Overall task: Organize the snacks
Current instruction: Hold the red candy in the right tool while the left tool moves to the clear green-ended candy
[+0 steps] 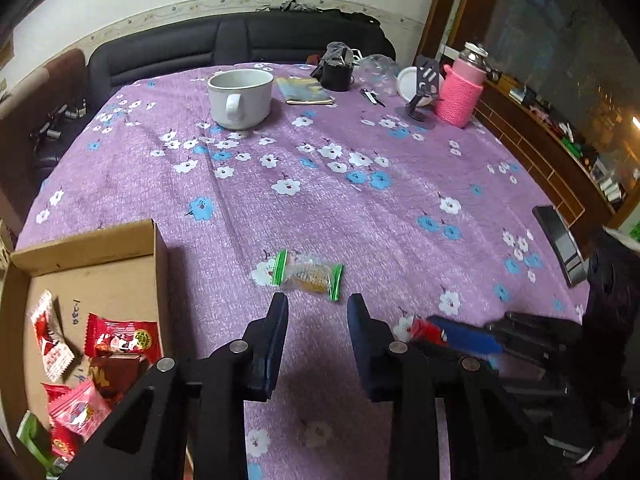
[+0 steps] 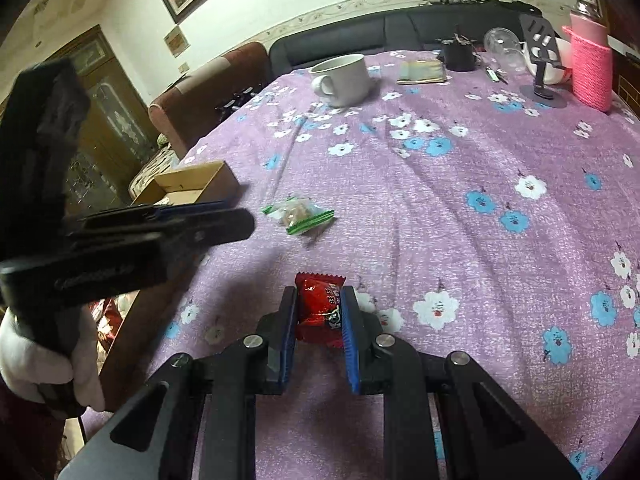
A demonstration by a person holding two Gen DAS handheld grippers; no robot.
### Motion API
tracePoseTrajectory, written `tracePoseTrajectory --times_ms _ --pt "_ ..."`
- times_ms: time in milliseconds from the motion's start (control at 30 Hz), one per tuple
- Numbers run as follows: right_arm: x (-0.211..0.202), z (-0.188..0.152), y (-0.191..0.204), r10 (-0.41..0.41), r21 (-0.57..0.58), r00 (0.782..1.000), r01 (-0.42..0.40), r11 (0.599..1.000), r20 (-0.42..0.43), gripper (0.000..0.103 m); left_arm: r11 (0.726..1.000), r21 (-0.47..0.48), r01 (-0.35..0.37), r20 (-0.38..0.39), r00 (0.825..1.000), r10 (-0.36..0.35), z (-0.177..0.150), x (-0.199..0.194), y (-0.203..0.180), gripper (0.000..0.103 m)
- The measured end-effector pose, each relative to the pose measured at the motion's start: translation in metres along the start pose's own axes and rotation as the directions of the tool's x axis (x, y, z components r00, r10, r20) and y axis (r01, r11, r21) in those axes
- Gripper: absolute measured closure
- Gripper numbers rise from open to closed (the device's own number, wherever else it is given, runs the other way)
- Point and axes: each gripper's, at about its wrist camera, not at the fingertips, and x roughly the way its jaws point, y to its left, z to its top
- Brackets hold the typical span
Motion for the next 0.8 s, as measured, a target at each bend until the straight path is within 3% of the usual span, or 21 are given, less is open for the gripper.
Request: tracePoseTrajectory --times_ms 67,133,167,400,467,500,800 --pt "0.0 0.001 -0.005 0.004 0.025 1.0 -0.004 1.0 -0.003 0.083 0.998 0.054 -0.014 0.003 1.0 0.014 0.003 0.002 -0.008 0.064" --pt "-0.001 0.002 -0.008 0.013 0.041 1.0 -0.013 0.999 -0.005 0.083 0.995 0.088 -0.038 -0.001 0.999 0.038 0.007 0.01 -0.014 0.039" --pt "-0.001 0.003 -0.009 0.013 0.044 1.0 -0.013 0.999 -0.004 0.083 0.994 0.096 -0.047 -0.006 0.999 0.048 0.011 0.016 -0.016 0.035" --pt "-0.001 0.004 -0.011 0.016 0.051 1.0 -0.015 0.999 -0.006 0.083 0.988 0.115 -0.103 -0.051 0.993 0.11 0.02 0.061 -0.022 0.032" --pt "0.0 0.004 -0.012 0.014 0.061 1.0 -0.014 0.998 -0.008 0.083 0.989 0.103 -0.109 -0.051 0.992 0.115 0.019 0.064 -0.019 0.043" --pt "0.0 0.005 -0.013 0.012 0.065 1.0 -0.012 0.998 -0.004 0.083 0.988 0.099 -0.116 -0.052 0.991 0.122 0.019 0.065 -0.018 0.068" --pt "-0.003 0.005 -0.014 0.02 0.071 1.0 -0.02 0.997 0.014 0.083 0.998 0.044 -0.054 0.009 0.999 0.054 0.008 0.031 -0.011 0.074"
